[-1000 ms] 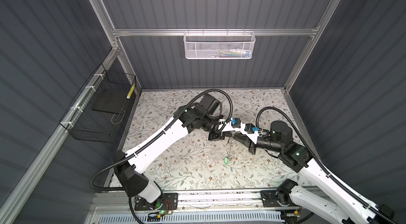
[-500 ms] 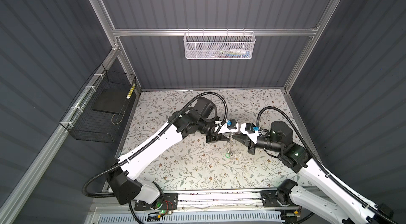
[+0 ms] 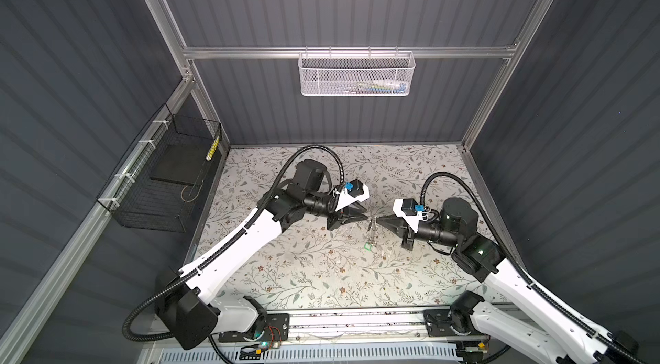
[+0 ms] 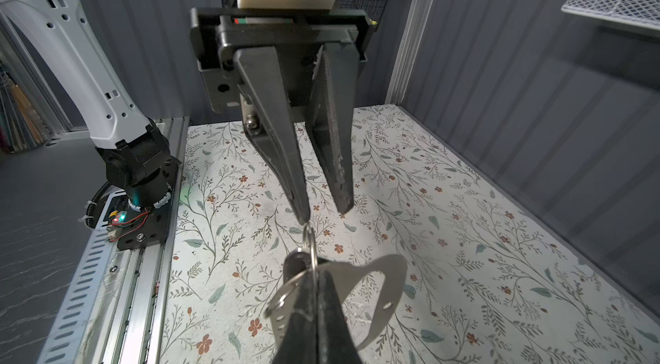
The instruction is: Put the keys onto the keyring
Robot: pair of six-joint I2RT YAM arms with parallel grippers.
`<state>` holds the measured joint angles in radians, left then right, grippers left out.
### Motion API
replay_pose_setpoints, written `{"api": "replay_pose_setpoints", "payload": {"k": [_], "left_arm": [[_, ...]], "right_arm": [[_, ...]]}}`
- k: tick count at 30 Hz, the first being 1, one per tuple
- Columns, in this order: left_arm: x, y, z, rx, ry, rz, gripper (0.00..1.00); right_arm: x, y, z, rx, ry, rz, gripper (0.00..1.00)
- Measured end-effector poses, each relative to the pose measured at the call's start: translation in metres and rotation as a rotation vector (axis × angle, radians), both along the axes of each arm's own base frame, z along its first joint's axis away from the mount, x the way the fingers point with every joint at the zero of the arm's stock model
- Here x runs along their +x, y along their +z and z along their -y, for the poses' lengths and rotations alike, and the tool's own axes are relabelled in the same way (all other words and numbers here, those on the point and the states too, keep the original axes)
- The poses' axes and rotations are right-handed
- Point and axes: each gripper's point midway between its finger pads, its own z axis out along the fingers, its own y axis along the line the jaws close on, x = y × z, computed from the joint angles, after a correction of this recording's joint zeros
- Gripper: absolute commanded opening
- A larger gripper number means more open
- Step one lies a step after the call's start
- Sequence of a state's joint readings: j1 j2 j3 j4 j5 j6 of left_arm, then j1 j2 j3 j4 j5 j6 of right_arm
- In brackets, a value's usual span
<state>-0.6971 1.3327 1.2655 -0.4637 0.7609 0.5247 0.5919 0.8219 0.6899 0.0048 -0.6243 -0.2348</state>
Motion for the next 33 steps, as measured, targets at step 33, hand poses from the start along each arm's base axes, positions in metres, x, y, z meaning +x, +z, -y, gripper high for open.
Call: {"api": "replay_pose_setpoints", "payload": {"k": [33], "left_arm": [[-0.011, -0.009, 0.005, 0.011, -0.091, -0.067, 0.0]], "right_arm": [[0.0, 0.001, 0.0, 0.002, -0.001, 0.005, 0.0]]}}
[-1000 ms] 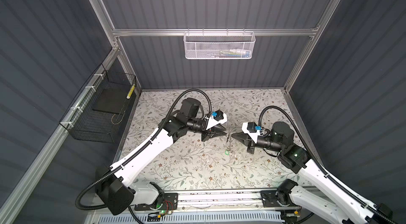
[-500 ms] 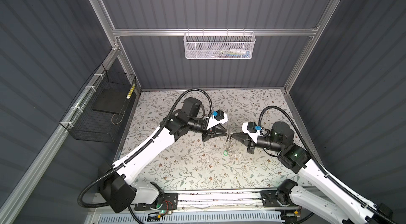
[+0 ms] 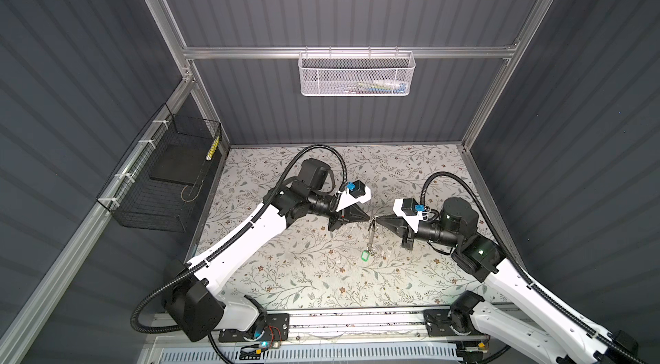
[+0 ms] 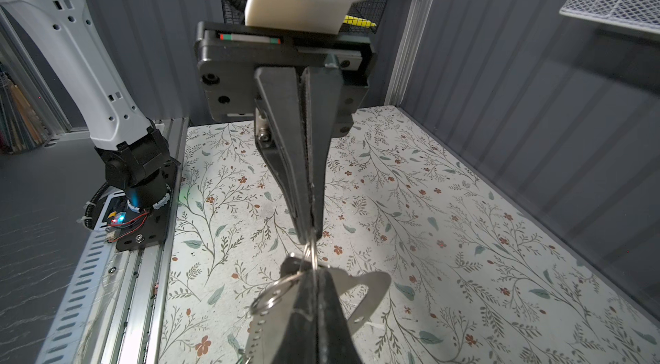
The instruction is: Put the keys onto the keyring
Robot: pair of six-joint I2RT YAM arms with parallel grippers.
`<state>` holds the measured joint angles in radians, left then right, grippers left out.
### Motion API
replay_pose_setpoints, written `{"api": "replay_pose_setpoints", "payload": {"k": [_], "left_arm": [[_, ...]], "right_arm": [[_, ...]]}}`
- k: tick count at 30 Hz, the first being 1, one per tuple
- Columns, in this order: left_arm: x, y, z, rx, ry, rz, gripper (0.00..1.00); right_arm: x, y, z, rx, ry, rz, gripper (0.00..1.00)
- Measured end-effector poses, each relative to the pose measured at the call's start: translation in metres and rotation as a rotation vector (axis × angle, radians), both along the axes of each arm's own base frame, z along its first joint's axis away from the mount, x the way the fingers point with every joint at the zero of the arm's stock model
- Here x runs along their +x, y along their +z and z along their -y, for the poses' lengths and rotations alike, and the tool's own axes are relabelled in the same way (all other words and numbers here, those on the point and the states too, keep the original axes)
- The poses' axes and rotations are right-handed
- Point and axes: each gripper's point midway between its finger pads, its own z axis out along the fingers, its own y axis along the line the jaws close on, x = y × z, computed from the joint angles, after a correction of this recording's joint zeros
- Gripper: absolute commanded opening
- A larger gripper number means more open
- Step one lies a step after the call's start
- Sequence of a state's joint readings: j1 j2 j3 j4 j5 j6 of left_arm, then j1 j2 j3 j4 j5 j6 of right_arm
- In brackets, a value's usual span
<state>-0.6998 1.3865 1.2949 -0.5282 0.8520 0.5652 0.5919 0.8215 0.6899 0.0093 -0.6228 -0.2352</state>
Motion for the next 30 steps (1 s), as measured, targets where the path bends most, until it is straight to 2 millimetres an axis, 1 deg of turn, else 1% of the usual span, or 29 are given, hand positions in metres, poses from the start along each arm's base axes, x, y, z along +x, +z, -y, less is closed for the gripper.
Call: {"api": "replay_pose_setpoints", "payload": {"k": [3, 4, 6, 7, 9, 12, 17, 26, 30], "left_arm": [[-0.002, 0.002, 0.002, -0.001, -0.013, 0.003, 0.0], [-0.002, 0.002, 0.004, -0.002, -0.018, 0.004, 0.03], [-0.002, 0.001, 0.006, 0.001, -0.023, 0.005, 0.23], [-0.002, 0.0, 0.006, 0.005, -0.017, 0.002, 0.3], [0.0, -0.001, 0.006, 0.011, -0.001, 0.011, 0.34], [0.005, -0.006, 0.003, 0.015, 0.045, 0.04, 0.35], [0.006, -0.015, -0.005, 0.018, 0.115, 0.075, 0.35], [-0.005, -0.028, 0.012, 0.011, 0.134, 0.126, 0.36], [0.001, -0.028, 0.016, 0.003, 0.17, 0.137, 0.34]], "right_arm": [[0.0, 0.002, 0.0, 0.004, 0.0, 0.005, 0.0], [0.0, 0.002, 0.0, 0.005, -0.001, 0.008, 0.0], [0.0, 0.003, 0.001, 0.007, -0.006, 0.011, 0.0], [0.001, 0.004, 0.002, 0.007, -0.013, 0.014, 0.0], [0.002, 0.005, 0.003, 0.008, -0.024, 0.019, 0.0], [0.002, 0.007, 0.004, 0.014, -0.034, 0.022, 0.0], [0.004, 0.007, 0.006, 0.024, -0.048, 0.025, 0.0], [0.005, 0.011, 0.006, 0.041, -0.056, 0.027, 0.0], [0.005, 0.011, 0.006, 0.044, -0.06, 0.024, 0.0]]}}
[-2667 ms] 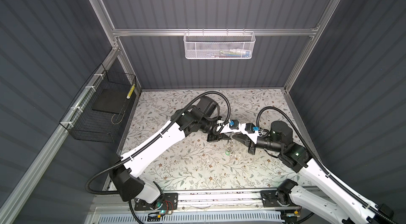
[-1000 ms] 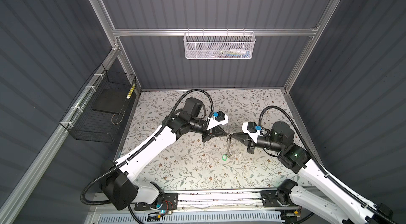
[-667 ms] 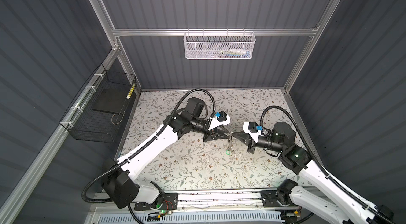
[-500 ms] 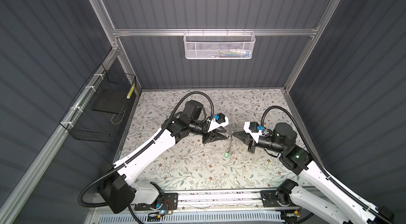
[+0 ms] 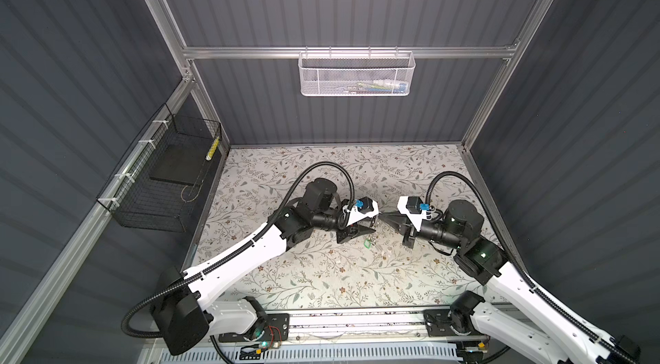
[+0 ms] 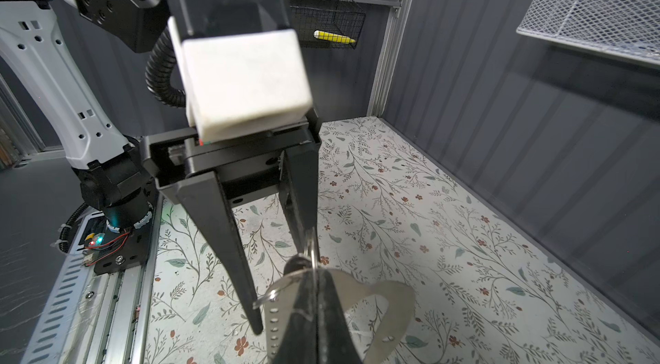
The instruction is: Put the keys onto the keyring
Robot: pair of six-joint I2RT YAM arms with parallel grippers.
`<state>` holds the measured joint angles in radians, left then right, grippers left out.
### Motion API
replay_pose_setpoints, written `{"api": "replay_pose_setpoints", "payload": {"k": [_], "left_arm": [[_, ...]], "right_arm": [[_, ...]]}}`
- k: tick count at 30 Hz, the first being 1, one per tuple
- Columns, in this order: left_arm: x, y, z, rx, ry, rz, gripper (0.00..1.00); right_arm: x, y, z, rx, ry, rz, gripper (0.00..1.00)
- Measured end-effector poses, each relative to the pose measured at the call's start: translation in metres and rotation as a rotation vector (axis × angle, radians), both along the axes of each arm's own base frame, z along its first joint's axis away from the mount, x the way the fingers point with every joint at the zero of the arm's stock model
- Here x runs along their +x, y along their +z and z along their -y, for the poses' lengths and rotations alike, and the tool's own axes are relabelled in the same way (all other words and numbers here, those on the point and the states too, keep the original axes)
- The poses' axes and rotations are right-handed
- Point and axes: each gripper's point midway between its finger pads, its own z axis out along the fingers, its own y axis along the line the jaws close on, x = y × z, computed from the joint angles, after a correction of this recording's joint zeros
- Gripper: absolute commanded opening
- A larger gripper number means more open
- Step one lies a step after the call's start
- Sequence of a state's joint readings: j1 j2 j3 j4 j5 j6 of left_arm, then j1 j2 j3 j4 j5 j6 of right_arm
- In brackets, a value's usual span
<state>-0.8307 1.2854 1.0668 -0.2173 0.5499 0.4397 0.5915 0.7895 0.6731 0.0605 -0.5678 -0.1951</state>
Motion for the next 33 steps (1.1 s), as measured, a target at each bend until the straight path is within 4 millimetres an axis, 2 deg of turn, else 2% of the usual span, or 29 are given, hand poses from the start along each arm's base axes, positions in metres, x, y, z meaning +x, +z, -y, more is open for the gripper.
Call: {"api": "replay_pose_setpoints", "payload": {"k": [6, 10, 19, 27, 33], "left_arm": [[0.01, -0.002, 0.0, -0.003, 0.058, 0.013, 0.28], [0.014, -0.002, -0.001, 0.001, 0.079, 0.024, 0.28], [0.016, 0.0, -0.007, 0.008, 0.104, 0.059, 0.44], [0.008, 0.009, -0.017, 0.0, 0.095, 0.101, 0.44], [0.006, 0.003, -0.02, 0.032, 0.083, 0.121, 0.45]], "right_arm": [[-0.001, 0.002, 0.001, 0.008, 0.0, 0.005, 0.0], [-0.002, 0.003, 0.001, 0.016, -0.001, 0.012, 0.0], [0.0, 0.004, 0.002, 0.027, -0.001, 0.012, 0.0], [0.0, 0.004, 0.002, 0.034, 0.006, 0.001, 0.0], [-0.001, 0.004, 0.002, 0.036, 0.012, -0.001, 0.0]]}}
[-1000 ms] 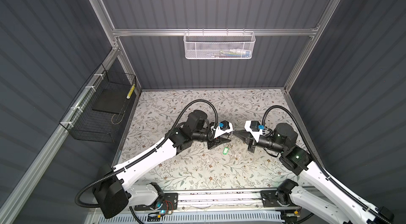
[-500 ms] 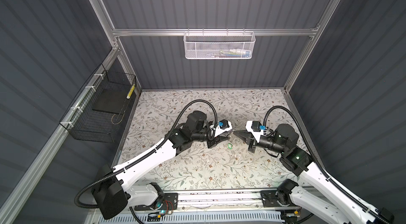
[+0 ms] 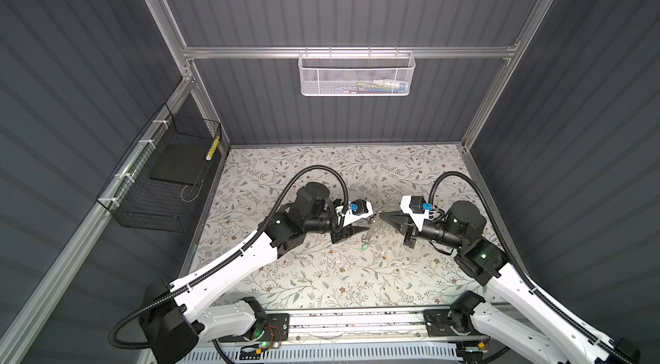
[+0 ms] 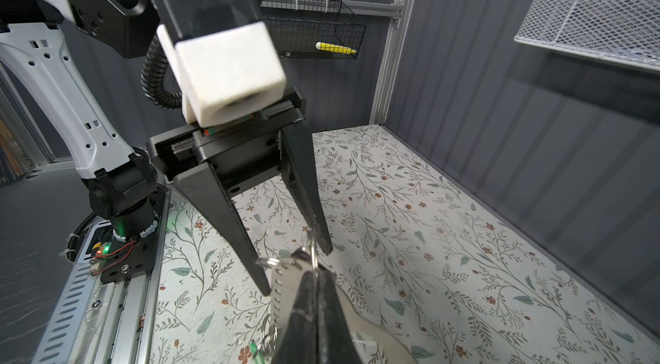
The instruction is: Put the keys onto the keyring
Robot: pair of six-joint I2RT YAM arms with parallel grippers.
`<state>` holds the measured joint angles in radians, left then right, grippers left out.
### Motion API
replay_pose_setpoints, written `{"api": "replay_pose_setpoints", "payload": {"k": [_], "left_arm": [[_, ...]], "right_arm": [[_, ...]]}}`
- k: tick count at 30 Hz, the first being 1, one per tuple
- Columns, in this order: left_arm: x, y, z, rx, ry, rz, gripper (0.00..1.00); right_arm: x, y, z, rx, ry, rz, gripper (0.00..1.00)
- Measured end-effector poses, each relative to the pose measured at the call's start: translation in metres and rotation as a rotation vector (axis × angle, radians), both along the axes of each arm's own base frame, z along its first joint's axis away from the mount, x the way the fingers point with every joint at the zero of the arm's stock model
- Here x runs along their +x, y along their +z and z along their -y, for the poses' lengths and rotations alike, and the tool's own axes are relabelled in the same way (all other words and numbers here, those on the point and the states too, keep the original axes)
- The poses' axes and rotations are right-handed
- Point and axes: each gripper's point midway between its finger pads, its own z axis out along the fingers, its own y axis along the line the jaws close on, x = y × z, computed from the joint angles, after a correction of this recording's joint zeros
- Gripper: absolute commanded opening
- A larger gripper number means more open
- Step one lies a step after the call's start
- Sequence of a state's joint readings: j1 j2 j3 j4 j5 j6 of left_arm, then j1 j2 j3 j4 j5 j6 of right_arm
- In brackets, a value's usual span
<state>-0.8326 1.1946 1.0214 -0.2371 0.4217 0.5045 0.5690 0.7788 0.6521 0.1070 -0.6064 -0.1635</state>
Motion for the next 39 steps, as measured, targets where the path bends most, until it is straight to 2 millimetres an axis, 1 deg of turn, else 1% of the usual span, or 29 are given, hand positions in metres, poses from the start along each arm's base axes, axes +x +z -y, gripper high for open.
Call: {"api": "replay_pose_setpoints", "payload": {"k": [3, 9, 21, 30, 39], "left_arm": [[-0.001, -0.003, -0.004, 0.022, 0.003, 0.011, 0.46], [-0.001, 0.001, -0.007, 0.016, 0.013, 0.025, 0.45], [-0.002, 0.003, 0.011, -0.042, -0.016, -0.035, 0.37], [-0.008, 0.007, 0.022, -0.079, -0.048, -0.061, 0.37], [-0.008, 0.007, 0.025, -0.087, -0.052, -0.065, 0.25]], "right_arm": [[0.0, 0.0, 0.0, 0.0, -0.001, 0.001, 0.0], [0.001, -0.001, 0.001, 0.0, -0.005, -0.002, 0.0], [0.001, -0.001, 0.001, 0.004, -0.006, -0.004, 0.0], [0.002, 0.002, 0.001, 0.011, -0.006, 0.007, 0.0], [0.002, 0.003, 0.001, 0.019, -0.006, 0.003, 0.0]]}}
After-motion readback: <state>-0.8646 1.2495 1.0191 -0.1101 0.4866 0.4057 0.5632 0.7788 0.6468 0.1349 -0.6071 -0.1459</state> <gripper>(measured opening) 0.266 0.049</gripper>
